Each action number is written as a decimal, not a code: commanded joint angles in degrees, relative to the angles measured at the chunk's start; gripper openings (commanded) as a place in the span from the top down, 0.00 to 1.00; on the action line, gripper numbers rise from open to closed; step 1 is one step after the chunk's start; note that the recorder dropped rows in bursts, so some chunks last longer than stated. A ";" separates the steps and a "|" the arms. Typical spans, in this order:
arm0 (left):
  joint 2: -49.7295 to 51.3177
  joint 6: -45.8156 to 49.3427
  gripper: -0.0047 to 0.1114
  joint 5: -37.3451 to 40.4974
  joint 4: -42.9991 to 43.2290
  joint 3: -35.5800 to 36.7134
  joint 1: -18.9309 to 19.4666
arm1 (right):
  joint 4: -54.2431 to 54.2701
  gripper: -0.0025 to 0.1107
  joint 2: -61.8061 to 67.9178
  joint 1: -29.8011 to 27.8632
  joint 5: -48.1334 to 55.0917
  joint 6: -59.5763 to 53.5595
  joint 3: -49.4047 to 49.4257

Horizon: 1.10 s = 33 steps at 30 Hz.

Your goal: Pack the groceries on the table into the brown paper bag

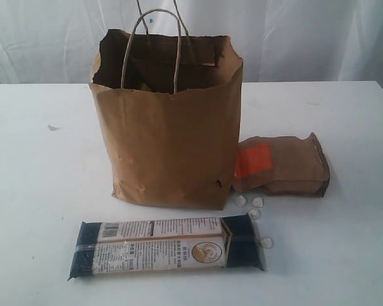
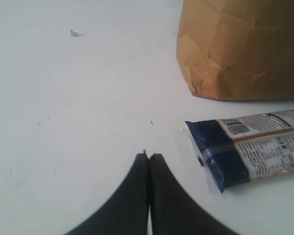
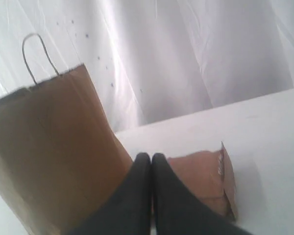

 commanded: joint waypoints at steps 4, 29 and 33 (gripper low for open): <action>-0.22 0.05 0.96 -0.11 -0.38 0.24 0.14 | 0.35 0.98 -0.32 -0.22 -8.66 0.83 0.30; -0.22 0.05 0.96 -0.11 -0.38 0.24 0.14 | 6.78 0.98 34.70 -0.12 50.74 -34.88 -34.60; -0.22 0.05 0.96 -0.11 -0.38 0.24 0.14 | 12.52 0.89 47.13 -0.12 46.14 -40.88 -35.16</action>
